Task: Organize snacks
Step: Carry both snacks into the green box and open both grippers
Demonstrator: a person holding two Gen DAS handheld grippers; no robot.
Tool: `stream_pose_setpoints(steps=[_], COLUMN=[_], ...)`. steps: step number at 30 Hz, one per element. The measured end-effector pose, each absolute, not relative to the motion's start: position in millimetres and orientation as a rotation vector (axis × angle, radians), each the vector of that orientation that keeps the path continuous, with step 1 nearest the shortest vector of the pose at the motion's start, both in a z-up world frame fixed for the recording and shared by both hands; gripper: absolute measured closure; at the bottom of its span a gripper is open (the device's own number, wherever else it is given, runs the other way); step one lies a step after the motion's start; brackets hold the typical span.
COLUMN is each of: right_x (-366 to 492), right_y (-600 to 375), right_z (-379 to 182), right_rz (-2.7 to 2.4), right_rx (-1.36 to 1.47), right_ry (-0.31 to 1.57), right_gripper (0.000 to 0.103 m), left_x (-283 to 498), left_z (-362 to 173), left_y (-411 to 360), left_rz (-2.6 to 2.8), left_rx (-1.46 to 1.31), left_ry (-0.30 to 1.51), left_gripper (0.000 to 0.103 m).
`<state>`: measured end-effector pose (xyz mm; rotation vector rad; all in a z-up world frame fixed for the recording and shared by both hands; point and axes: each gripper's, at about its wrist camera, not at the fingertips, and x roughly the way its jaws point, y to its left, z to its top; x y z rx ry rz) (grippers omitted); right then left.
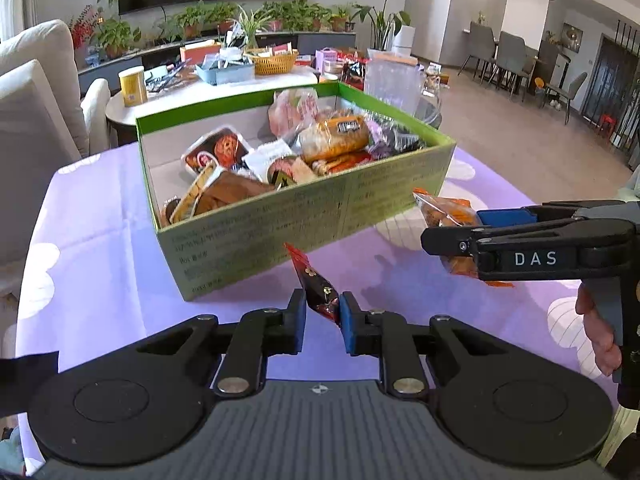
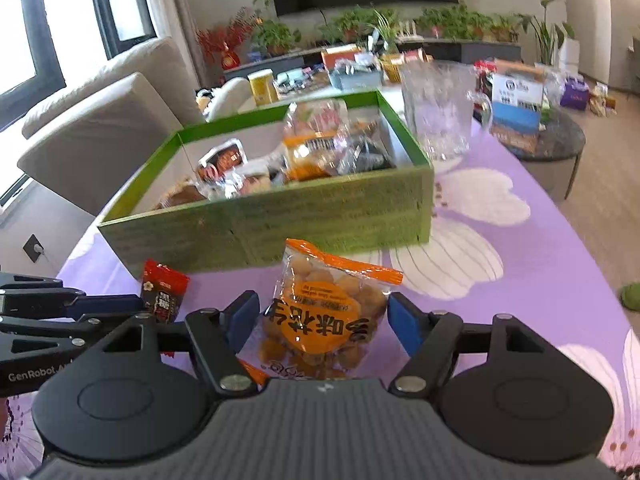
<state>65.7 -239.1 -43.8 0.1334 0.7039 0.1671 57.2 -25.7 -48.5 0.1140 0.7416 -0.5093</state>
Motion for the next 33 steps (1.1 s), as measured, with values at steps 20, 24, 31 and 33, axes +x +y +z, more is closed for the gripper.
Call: stream_pose_setpoints(steps=[20, 24, 31, 33], right_x=[87.4, 102.5, 140.2, 149.6], right_y=[-228.3, -220.3, -208.8, -204.5], right_z=[2.7, 9.6, 14.6, 13.6], right_rz=[0.216, 0.242, 0.279, 0.286], right_rx=[0.109, 0.090, 0.072, 0.063], right_ry=[0.510, 0.480, 0.472, 0.474], right_gripper=[0.033, 0.033, 0.033, 0.033], left_x=[80.0, 100.9, 142.4, 154.9], left_z=[0.2, 0.9, 3.4, 1.3], left_y=[-17.5, -15.1, -5.4, -4.3], left_rz=[-0.470, -0.445, -0.392, -0.382], left_rx=[0.106, 0.101, 0.063, 0.063], left_ry=[0.585, 0.585, 0.588, 0.593], left_gripper=[0.086, 0.086, 0.086, 0.086])
